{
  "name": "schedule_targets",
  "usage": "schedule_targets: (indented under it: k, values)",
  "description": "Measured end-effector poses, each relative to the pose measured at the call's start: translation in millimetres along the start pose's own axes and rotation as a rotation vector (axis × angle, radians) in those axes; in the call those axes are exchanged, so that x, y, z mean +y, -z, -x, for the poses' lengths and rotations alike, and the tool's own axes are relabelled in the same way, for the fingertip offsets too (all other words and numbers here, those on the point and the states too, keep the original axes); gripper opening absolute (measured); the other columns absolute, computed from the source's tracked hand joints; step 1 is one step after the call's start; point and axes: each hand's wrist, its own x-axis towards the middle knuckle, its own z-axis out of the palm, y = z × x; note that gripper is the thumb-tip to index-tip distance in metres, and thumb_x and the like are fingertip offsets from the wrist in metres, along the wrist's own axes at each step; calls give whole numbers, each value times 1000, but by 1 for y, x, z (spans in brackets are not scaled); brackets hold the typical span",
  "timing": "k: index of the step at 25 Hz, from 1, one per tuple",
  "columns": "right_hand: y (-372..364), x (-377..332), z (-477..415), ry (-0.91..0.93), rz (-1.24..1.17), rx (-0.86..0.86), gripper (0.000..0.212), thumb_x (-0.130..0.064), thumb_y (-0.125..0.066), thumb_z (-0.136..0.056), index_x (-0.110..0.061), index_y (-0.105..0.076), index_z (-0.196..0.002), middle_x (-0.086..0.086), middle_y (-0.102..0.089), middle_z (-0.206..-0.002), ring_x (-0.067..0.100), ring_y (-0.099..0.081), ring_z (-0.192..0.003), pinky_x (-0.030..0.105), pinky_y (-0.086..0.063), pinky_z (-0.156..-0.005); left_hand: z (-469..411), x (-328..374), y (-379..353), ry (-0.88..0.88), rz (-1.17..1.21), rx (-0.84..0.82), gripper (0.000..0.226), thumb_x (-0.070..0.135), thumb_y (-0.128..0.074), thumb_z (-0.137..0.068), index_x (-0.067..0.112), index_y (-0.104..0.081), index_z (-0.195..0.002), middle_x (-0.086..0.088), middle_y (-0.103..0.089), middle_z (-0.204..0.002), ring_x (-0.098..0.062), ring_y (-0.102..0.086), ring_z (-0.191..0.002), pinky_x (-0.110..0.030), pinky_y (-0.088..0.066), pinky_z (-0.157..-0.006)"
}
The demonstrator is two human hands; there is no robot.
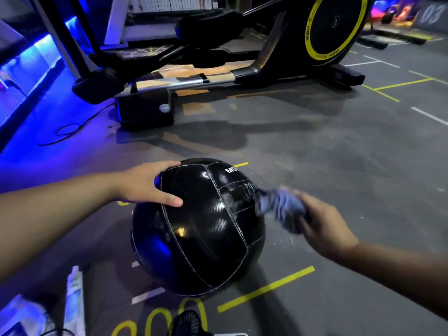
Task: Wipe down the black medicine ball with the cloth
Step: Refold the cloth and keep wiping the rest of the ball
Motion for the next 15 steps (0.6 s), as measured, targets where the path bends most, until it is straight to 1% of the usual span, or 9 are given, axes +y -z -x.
schedule_targets:
  k: [1, 2, 4, 6, 8, 10, 12, 13, 15]
  values:
    - [1, -10, -17, -170, -90, 126, 22, -22, -50, -92, -31, -63, -108, -13, -70, -93, -2, -60, -81, 1, -43, -73, -1, 4, -5, -4, -34, 26, 100, 71, -83, -46, 56, -36, -133, 28, -52, -134, 1, -50, -125, -32, -40, -109]
    - [3, -18, -36, -318, -162, 224, 15, -19, -51, -93, -30, -61, -97, -11, -67, -80, 1, -57, -68, 5, -44, -64, -3, 11, -10, -9, -98, 62, 113, 78, -79, -41, 50, -30, -140, 25, -48, -141, -6, -48, -130, -36, -37, -112]
    - [7, -30, -71, -474, -287, 283, 10, -22, -51, -93, -23, -61, -90, -8, -64, -71, 10, -54, -59, 21, -46, -58, -5, 26, -18, -16, -178, 106, 133, 84, -73, -36, 38, -18, -148, 20, -39, -150, -9, -41, -137, -35, -31, -115]
    - [3, -40, -87, -460, -308, 207, 12, -25, -53, -94, -21, -62, -90, -8, -63, -66, 9, -54, -54, 26, -44, -58, -5, 27, -16, -60, -49, 52, 141, 81, -77, -33, 33, -16, -151, 18, -33, -153, -2, -35, -138, -27, -27, -115]
    - [-11, -43, -82, -443, -289, 74, 12, -26, -54, -93, -21, -65, -93, -8, -66, -70, 6, -59, -62, 28, -49, -64, 2, 13, -11, -59, -44, -16, 139, 75, -83, -31, 35, -20, -149, 18, -31, -150, -2, -35, -136, -24, -28, -114]
    - [-21, -42, -71, -465, -284, -24, 12, -30, -56, -92, -24, -65, -96, -6, -71, -80, 11, -63, -75, 34, -52, -75, 8, -3, -15, -18, -107, -63, 133, 72, -86, -31, 43, -22, -144, 17, -33, -147, -7, -38, -136, -32, -34, -114]
    - [-22, -42, -72, -454, -257, -62, 11, -32, -56, -92, -25, -65, -96, -8, -69, -77, 10, -60, -71, 31, -50, -70, 6, -10, -22, 5, -62, -52, 132, 72, -87, -29, 48, -23, -141, 16, -40, -147, -7, -39, -136, -38, -36, -114]
    - [-22, -44, -76, -430, -215, -78, 11, -31, -56, -92, -25, -65, -96, -10, -66, -72, 9, -58, -67, 28, -47, -65, 4, -10, -25, -8, -26, -36, 133, 72, -87, -28, 46, -23, -142, 14, -41, -148, -7, -38, -137, -39, -36, -114]
    - [-26, -53, -82, -338, -61, -106, 12, -30, -57, -93, -26, -65, -100, -12, -67, -77, 10, -60, -72, 26, -44, -68, -1, -2, -28, -43, 26, -7, 137, 71, -87, -27, 38, -24, -145, 10, -38, -152, -7, -37, -139, -37, -33, -116]
